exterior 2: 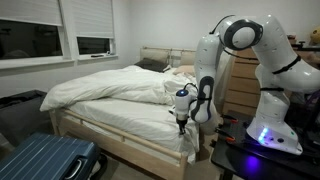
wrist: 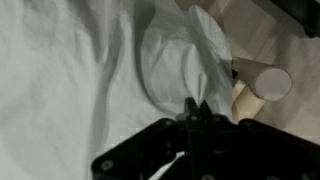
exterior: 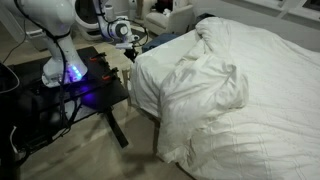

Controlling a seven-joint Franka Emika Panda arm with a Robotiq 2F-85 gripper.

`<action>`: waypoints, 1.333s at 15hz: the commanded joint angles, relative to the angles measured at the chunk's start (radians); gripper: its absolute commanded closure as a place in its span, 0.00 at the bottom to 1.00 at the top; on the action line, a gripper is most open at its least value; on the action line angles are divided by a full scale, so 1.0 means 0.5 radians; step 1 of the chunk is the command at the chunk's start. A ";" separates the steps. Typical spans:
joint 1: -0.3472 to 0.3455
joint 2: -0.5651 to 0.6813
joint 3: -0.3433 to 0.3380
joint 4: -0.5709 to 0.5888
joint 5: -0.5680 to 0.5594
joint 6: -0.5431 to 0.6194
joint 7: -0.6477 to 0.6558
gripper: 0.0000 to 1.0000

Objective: Straighten the bottom right corner of the bedsheet

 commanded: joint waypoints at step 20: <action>-1.191 -0.215 1.025 0.251 -0.016 -1.248 0.067 0.99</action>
